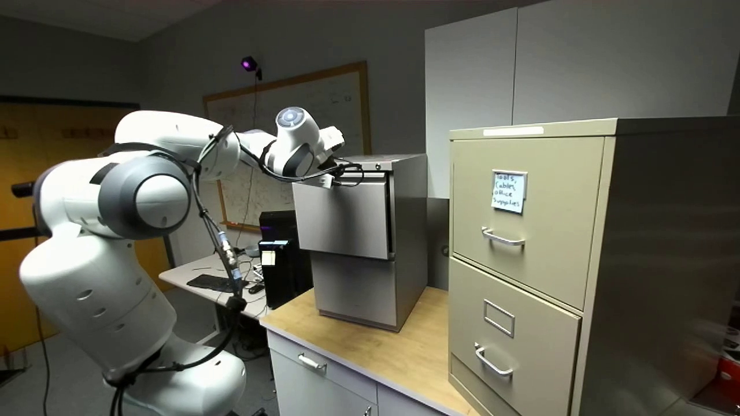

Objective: Close the top drawer of the cabinet at the right

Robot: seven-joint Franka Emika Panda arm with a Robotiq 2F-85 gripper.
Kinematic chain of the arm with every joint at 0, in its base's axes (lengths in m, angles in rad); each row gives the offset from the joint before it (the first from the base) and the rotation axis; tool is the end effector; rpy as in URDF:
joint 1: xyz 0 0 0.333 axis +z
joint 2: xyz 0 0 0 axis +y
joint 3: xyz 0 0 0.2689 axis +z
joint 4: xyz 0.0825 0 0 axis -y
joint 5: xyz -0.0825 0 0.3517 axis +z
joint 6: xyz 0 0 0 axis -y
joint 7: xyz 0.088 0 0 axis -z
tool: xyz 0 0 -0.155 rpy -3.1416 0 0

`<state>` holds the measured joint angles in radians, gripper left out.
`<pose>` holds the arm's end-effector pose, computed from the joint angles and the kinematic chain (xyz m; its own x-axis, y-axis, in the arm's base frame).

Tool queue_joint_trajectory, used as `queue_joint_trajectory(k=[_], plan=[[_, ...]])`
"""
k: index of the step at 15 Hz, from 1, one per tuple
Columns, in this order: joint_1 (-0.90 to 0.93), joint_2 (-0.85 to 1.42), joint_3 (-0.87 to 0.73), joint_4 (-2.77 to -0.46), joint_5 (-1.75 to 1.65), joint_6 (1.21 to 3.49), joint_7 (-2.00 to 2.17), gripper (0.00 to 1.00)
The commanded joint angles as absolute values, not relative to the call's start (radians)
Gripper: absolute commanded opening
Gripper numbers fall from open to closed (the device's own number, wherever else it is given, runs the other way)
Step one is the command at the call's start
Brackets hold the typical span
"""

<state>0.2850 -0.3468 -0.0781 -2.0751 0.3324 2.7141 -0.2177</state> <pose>0.5155 0.0975 0.6264 0.5539 0.0086 0.8325 0.2723 -0.9468 -0.1714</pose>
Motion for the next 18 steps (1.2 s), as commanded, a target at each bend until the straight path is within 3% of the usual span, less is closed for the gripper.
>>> queue_joint_trajectory(k=[1,15,18], plan=[[0.293,-0.259,-0.093,-1.997,0.390,2.693,-0.268,0.00],[0.290,-0.045,-0.127,-1.744,0.420,2.624,-0.257,0.00],[0.203,-0.030,-0.056,-1.712,0.415,2.566,-0.246,0.00]])
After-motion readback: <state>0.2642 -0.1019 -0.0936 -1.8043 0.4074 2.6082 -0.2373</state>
